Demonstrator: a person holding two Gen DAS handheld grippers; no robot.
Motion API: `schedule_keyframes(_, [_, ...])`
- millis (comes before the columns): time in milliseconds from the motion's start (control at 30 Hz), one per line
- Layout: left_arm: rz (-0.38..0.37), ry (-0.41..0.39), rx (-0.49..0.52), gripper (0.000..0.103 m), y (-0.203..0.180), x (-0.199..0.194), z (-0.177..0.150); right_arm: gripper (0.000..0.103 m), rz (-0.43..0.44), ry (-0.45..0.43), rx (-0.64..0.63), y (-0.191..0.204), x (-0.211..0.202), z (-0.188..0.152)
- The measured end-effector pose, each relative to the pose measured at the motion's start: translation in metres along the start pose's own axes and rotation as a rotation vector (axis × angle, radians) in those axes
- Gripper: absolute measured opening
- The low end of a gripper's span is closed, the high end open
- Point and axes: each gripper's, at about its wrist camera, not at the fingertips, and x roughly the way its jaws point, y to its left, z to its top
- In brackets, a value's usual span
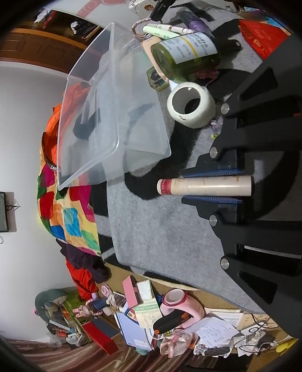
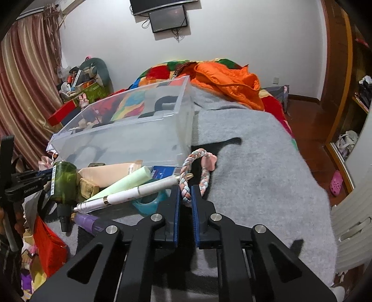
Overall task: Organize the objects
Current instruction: 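Grasp the beige red-capped tube with the left tool while the right tool grasps the braided bracelet, then carry the tube and bracelet into the clear box while both tools open to release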
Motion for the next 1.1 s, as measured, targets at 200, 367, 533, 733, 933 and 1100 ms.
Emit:
schedule_keyframes(200, [0.001, -0.044, -0.044, 0.014, 0.009, -0.022, -0.005, 0.007, -0.012, -0.043, 0.018, -0.008, -0.016, 0.004])
schedule_keyframes(367, [-0.014, -0.105, -0.07, 0.014, 0.011, -0.046, 0.001, 0.007, -0.007, -0.073, 0.027, -0.011, -0.025, 0.009])
schedule_keyframes(533, [-0.043, -0.167, -0.069, 0.014, 0.006, -0.067, 0.011, 0.007, -0.008, -0.111, 0.014, -0.009, -0.036, 0.015])
schedule_keyframes(733, [-0.065, -0.208, -0.06, 0.014, -0.004, -0.081, 0.023, 0.007, -0.012, -0.178, 0.01, -0.008, -0.053, 0.028])
schedule_keyframes(933, [-0.082, -0.239, -0.035, 0.014, -0.017, -0.087, 0.039, 0.007, 0.004, -0.265, -0.018, 0.001, -0.072, 0.05])
schedule_keyframes(1100, [-0.098, -0.247, -0.023, 0.014, -0.026, -0.086, 0.058, 0.007, 0.038, -0.307, -0.039, 0.011, -0.074, 0.071])
